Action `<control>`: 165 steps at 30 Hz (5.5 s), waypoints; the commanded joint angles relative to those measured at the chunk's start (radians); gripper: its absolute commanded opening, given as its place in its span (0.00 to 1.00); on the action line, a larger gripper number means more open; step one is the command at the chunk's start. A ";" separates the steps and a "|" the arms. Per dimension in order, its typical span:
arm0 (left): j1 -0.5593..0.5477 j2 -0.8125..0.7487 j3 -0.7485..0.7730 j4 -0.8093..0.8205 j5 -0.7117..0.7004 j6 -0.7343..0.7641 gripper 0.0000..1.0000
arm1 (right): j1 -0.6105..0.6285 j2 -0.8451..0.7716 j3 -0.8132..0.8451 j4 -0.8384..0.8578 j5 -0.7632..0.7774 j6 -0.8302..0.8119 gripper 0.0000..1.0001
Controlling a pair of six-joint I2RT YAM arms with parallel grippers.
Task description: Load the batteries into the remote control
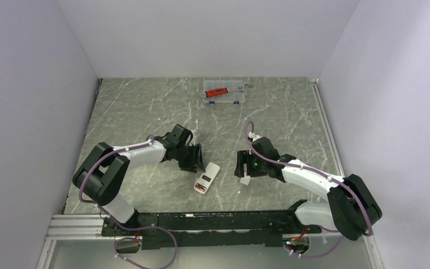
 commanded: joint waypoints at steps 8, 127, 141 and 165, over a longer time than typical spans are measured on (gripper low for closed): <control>-0.003 -0.082 -0.038 -0.002 -0.017 -0.009 0.51 | 0.030 -0.070 -0.056 -0.046 -0.048 0.041 0.73; -0.123 -0.172 -0.221 0.107 0.013 -0.158 0.51 | 0.253 0.081 0.150 -0.178 0.216 -0.059 0.74; -0.124 -0.194 -0.218 0.074 -0.003 -0.147 0.51 | 0.177 0.105 0.123 -0.102 0.053 -0.139 0.75; -0.123 -0.198 -0.237 0.096 0.002 -0.144 0.51 | 0.338 0.052 0.068 -0.165 0.208 0.060 0.68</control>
